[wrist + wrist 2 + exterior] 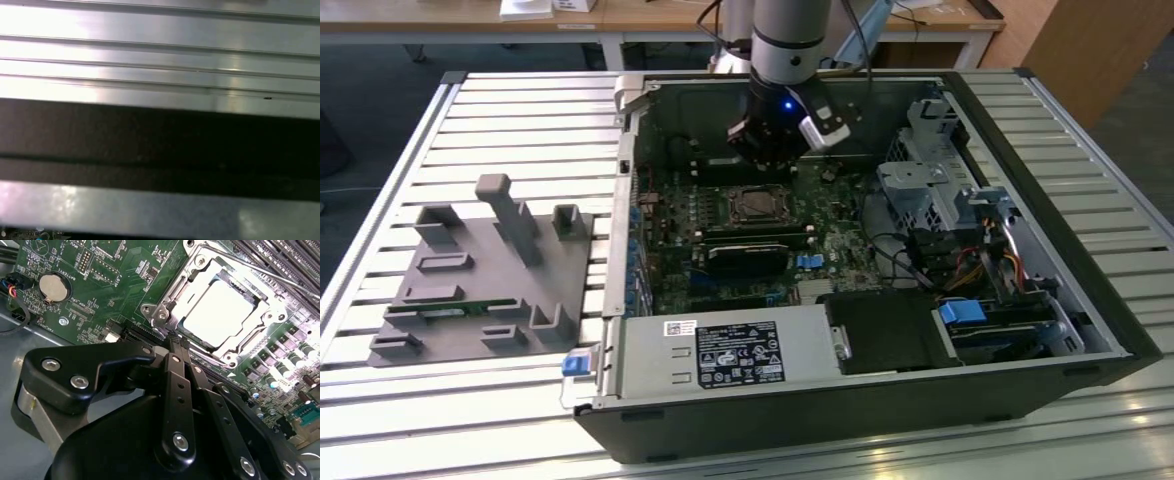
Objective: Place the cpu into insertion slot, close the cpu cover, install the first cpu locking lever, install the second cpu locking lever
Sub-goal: 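Install the second cpu locking lever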
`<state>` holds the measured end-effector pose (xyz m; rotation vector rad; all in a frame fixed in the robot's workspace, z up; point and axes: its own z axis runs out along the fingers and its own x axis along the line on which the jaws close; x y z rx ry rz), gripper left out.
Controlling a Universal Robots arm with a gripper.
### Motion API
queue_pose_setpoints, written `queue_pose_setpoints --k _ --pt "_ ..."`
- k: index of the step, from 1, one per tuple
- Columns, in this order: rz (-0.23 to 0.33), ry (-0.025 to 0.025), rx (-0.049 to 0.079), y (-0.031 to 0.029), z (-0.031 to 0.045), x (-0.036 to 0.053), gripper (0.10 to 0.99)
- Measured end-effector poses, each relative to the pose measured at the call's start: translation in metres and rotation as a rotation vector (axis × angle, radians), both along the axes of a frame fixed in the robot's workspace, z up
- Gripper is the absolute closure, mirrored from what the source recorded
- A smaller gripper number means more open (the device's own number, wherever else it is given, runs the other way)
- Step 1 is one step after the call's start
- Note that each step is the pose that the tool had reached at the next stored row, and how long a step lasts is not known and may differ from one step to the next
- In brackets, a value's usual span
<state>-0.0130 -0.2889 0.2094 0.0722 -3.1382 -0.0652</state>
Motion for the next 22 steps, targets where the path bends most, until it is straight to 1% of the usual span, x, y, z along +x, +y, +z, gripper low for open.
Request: queue_pose_setpoints --k 10,18,20,22 --pt "0.0 0.0 0.0 -0.0053 0.0 0.0 0.98" --pt "0.0 -0.0001 0.0 -0.0114 0.0 0.0 0.98" --pt "0.0 0.0 0.0 -0.0116 0.0018 0.0 0.98" --pt "0.0 -0.0001 0.0 -0.0117 0.0078 0.0 0.98"
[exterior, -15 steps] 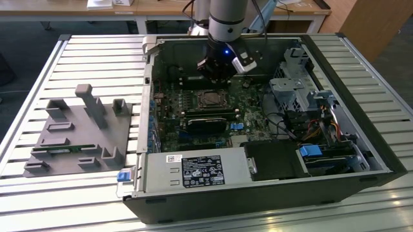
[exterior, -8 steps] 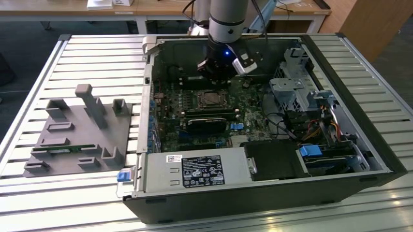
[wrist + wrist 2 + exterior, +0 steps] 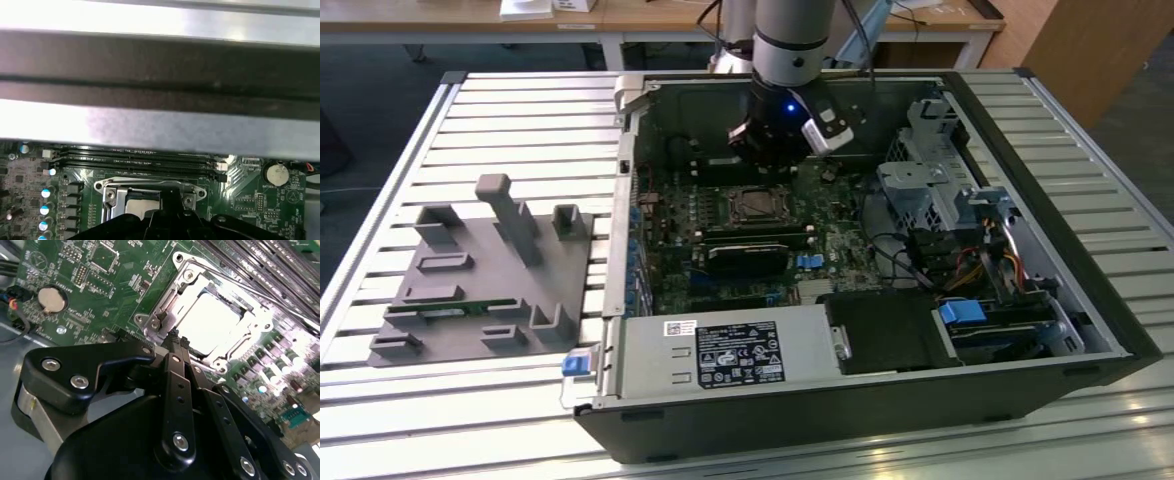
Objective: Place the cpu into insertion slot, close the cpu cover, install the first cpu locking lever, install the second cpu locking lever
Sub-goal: 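Install the second cpu locking lever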
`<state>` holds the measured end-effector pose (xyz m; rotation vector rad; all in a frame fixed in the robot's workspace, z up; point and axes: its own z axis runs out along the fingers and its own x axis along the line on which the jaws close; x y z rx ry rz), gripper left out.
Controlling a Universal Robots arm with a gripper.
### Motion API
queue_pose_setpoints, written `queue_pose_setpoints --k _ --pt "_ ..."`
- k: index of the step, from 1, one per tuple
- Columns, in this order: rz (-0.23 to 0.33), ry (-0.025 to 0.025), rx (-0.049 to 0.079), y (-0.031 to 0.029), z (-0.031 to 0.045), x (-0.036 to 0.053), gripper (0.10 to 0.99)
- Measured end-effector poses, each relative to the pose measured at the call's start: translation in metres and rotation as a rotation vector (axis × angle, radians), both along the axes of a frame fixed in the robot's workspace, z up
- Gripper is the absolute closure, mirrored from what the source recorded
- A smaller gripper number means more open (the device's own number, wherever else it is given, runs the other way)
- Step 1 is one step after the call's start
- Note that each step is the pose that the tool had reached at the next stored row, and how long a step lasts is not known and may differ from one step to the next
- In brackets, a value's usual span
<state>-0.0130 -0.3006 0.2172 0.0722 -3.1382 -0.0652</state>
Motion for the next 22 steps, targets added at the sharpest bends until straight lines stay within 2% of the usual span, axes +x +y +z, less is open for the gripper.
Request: queue_pose_setpoints --k 3,5,8,22 --pt "0.0 0.0001 0.0 0.0 0.0107 0.0 0.98" --pt "0.0 0.0001 0.0 -0.0002 0.0134 0.0 0.98" --pt "0.0 0.0001 0.0 -0.0023 0.0134 0.0 0.98" --pt "0.0 0.0001 0.0 -0.022 0.0134 0.0 0.98"
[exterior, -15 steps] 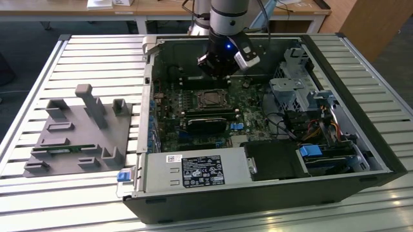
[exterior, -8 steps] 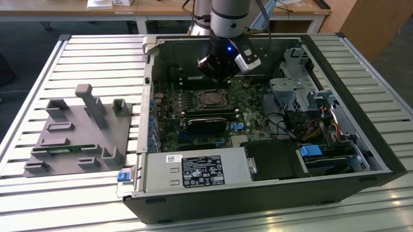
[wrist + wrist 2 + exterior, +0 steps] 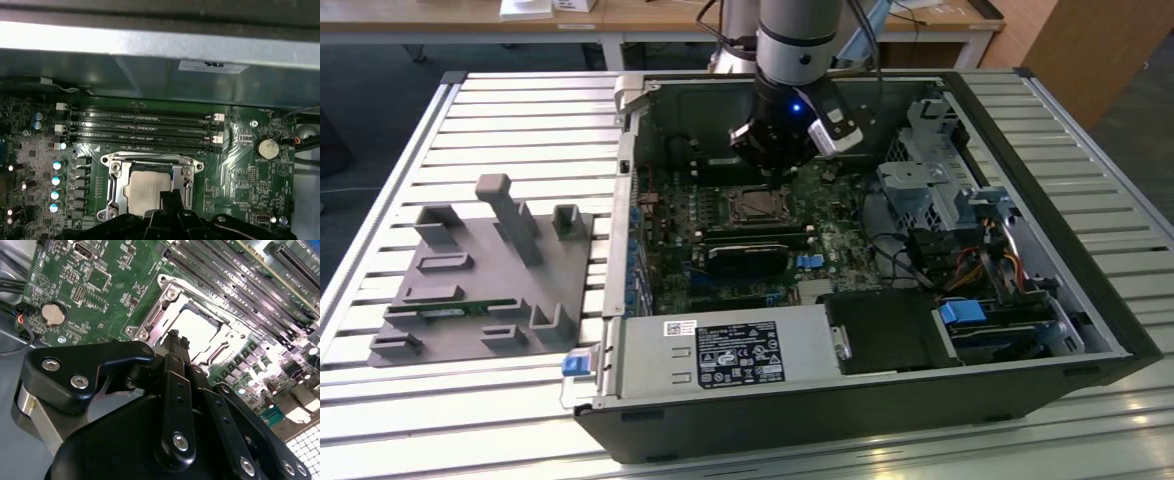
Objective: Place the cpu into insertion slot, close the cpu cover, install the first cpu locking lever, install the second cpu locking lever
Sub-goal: 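Install the second cpu locking lever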
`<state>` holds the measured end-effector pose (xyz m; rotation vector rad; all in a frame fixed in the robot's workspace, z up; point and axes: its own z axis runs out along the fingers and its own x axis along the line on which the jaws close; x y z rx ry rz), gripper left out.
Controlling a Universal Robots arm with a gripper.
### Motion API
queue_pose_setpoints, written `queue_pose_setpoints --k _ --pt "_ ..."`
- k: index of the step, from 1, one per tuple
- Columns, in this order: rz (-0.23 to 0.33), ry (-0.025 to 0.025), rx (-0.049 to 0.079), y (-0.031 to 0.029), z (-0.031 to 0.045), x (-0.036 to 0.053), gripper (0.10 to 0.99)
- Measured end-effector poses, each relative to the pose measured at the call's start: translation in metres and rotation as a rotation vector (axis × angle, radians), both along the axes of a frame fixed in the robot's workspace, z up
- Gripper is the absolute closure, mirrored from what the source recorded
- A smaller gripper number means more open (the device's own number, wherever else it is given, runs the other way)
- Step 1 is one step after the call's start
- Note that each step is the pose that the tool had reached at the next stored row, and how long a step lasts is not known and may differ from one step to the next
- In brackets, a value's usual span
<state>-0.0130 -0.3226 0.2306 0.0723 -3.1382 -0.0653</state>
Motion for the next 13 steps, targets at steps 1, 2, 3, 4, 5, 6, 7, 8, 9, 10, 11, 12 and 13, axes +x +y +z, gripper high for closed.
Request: queue_pose_setpoints --k 1,2,3,4,5,6,7,8,9,10,11,12,13 --pt "0.0 0.0 0.0 -0.0002 0.0003 0.0 0.98" --pt "0.0 0.0 0.0 -0.0002 0.0019 -0.0001 0.98" --pt "0.0 0.0002 0.0 -0.0003 0.0044 0.0 0.98" --pt "0.0 0.0003 0.001 -0.0004 0.0065 0.0 0.98" --pt "0.0 0.0003 0.001 -0.0006 0.0077 0.0 0.98" --pt "0.0 0.0003 0.001 -0.0013 0.0081 0.0 0.98" --pt "0.0 0.0003 0.001 -0.0027 0.0081 0.0 0.98" --pt "0.0 0.0004 0.001 -0.0046 0.0082 0.0 0.98" --pt "0.0 0.0004 0.001 -0.0066 0.0082 0.0 0.98" --pt "0.0 0.0003 0.001 -0.0089 0.0081 0.0 0.98" --pt "0.0 0.0003 0.001 -0.0112 0.0081 0.0 0.98" --pt "0.0 0.0004 0.001 -0.0135 0.0082 0.0 0.98" --pt "0.0 0.0004 0.001 -0.0162 0.0082 0.0 0.98"
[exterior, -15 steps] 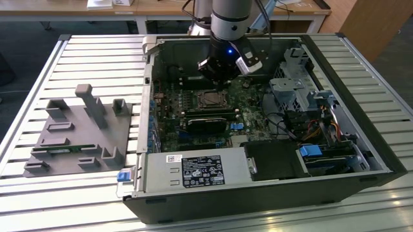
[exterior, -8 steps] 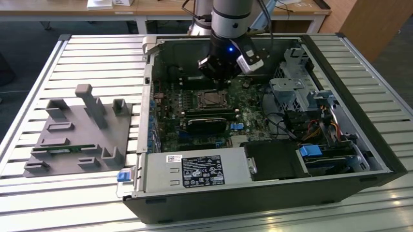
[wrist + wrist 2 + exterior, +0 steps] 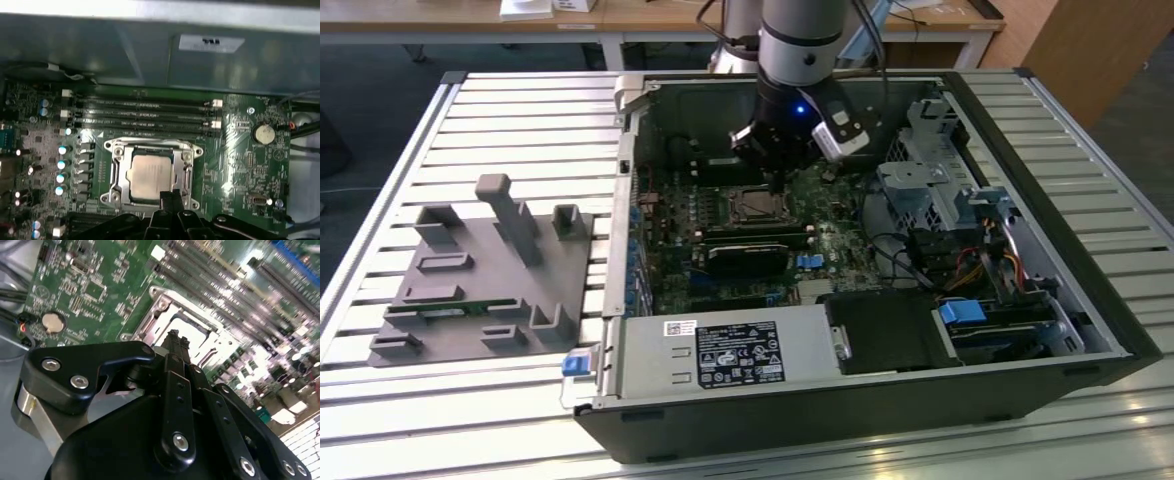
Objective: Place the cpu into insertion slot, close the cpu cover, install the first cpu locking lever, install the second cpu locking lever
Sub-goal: 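Install the second cpu locking lever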
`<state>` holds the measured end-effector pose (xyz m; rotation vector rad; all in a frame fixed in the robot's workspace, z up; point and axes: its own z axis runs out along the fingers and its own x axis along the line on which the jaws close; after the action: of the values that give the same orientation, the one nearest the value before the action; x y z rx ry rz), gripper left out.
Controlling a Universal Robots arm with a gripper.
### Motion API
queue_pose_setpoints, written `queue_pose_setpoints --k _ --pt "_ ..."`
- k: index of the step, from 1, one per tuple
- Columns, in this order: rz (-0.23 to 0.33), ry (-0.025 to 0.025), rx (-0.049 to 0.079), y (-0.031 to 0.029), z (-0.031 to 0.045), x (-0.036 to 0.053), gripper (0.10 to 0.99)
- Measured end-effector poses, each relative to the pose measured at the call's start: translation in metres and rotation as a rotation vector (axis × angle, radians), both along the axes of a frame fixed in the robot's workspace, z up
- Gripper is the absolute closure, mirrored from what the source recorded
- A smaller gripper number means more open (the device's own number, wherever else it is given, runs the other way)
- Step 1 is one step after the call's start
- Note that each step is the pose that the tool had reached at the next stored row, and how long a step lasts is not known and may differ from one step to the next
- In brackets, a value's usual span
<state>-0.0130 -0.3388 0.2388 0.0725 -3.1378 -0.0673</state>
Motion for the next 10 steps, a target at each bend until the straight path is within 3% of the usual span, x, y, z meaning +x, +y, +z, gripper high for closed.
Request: queue_pose_setpoints --k 5,10 --pt "0.0 0.0005 0.001 -0.0105 -0.0001 0.0 0.98" --pt "0.0 0.0028 0.014 -0.013 -0.0018 0.0 0.98"
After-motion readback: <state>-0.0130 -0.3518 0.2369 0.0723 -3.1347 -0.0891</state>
